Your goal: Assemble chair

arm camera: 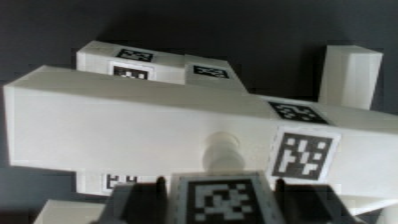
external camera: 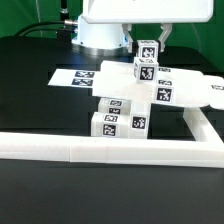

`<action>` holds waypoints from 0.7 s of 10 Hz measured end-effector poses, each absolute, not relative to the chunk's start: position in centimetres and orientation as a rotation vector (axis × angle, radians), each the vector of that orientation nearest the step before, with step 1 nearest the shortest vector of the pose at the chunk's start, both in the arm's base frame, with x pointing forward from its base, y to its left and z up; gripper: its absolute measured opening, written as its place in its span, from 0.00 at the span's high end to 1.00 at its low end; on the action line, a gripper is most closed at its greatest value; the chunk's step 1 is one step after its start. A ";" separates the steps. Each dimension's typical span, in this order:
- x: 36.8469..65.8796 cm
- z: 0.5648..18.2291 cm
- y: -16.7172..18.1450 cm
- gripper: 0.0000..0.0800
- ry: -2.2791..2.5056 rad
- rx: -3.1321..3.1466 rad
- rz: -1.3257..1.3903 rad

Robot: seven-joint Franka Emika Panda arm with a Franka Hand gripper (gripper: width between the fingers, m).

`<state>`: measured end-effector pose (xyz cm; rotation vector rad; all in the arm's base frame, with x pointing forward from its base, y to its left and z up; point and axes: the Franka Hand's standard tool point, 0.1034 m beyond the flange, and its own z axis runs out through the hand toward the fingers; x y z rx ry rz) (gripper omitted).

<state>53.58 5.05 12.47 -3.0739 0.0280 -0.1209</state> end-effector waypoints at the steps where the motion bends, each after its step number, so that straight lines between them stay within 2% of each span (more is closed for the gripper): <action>1: 53.2 12.5 5.1 0.64 0.068 -3.071 -0.111; 4: 52.3 13.2 6.0 0.64 0.158 -3.053 -0.043; 7: 52.3 12.9 5.9 0.64 0.158 -3.056 -0.042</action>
Offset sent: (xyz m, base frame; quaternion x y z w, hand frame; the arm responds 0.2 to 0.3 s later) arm -0.0130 0.0125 0.0147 -0.0050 -0.0515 0.0593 0.9969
